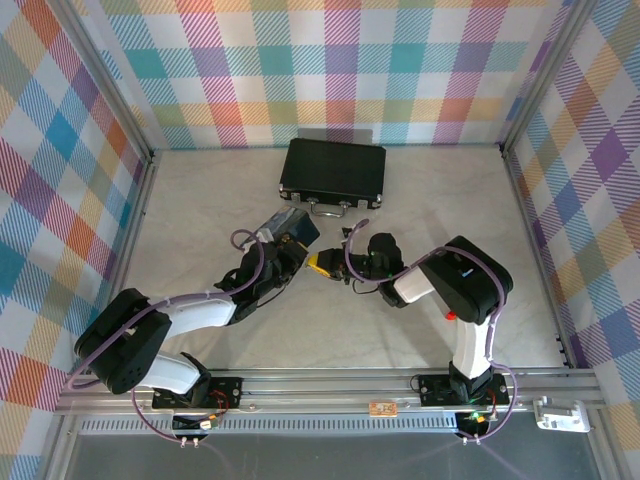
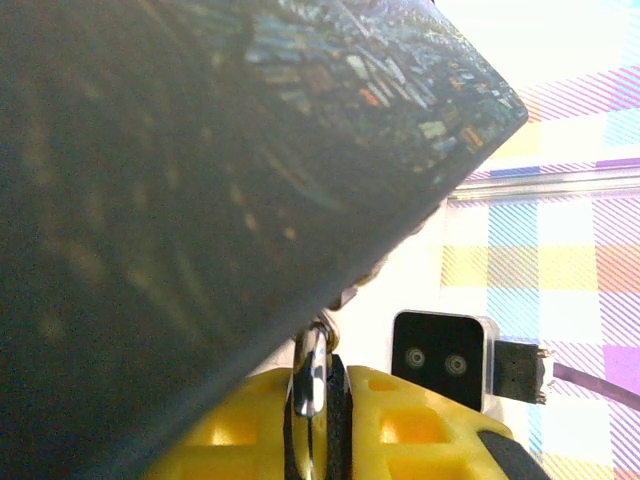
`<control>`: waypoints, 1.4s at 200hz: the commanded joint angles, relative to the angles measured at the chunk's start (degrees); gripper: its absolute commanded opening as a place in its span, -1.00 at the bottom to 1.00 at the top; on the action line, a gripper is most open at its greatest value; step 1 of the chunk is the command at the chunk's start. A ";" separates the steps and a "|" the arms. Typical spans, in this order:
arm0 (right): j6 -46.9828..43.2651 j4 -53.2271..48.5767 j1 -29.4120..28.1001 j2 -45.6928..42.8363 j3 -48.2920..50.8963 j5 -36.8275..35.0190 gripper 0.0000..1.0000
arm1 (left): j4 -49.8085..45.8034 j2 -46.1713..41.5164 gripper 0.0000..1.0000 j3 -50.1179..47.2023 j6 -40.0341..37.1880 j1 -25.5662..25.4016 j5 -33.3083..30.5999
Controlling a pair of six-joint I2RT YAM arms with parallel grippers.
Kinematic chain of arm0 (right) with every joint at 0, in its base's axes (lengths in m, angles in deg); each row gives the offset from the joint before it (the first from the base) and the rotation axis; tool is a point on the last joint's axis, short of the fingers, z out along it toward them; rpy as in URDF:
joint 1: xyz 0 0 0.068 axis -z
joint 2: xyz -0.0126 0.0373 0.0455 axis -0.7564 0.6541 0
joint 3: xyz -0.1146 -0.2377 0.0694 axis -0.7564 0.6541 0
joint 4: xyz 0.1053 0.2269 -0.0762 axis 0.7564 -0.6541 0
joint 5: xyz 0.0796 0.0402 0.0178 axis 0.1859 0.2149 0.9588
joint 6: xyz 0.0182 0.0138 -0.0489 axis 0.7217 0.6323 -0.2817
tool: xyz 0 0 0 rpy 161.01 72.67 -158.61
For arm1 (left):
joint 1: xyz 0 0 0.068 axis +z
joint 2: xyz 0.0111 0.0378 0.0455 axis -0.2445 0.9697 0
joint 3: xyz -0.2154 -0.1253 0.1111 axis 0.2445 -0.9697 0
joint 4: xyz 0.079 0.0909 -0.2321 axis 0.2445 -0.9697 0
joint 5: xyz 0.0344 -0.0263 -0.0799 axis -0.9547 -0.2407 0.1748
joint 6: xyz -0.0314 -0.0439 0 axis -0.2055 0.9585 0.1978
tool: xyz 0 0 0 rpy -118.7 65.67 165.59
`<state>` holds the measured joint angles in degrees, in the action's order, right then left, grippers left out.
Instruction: Unlock the padlock with the key
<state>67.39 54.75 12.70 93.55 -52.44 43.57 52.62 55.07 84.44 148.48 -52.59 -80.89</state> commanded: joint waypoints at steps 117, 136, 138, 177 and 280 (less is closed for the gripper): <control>25.12 11.10 -0.28 -1.80 -5.02 -2.40 -1.00 | 11.66 2.13 -1.00 -4.48 -8.85 -1.03 5.50; 35.79 11.10 -0.38 -5.40 -5.80 -4.17 -1.00 | 21.10 5.91 -1.00 -6.09 -10.55 -1.03 5.83; 37.40 11.10 -0.38 -5.76 -5.77 -4.66 -1.00 | 22.30 6.30 -1.00 -6.33 -10.66 -1.07 5.80; 53.83 11.10 -1.42 -11.24 -5.78 -15.26 -1.00 | 44.60 20.96 -1.00 -8.10 -9.66 -1.47 3.87; 53.66 11.08 -1.79 -5.95 -7.56 -12.06 -1.00 | 42.22 21.97 -1.00 -7.09 -11.23 -3.05 2.92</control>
<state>110.50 50.18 10.60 87.80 -53.71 28.68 102.28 75.93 79.30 140.66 -52.24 -85.20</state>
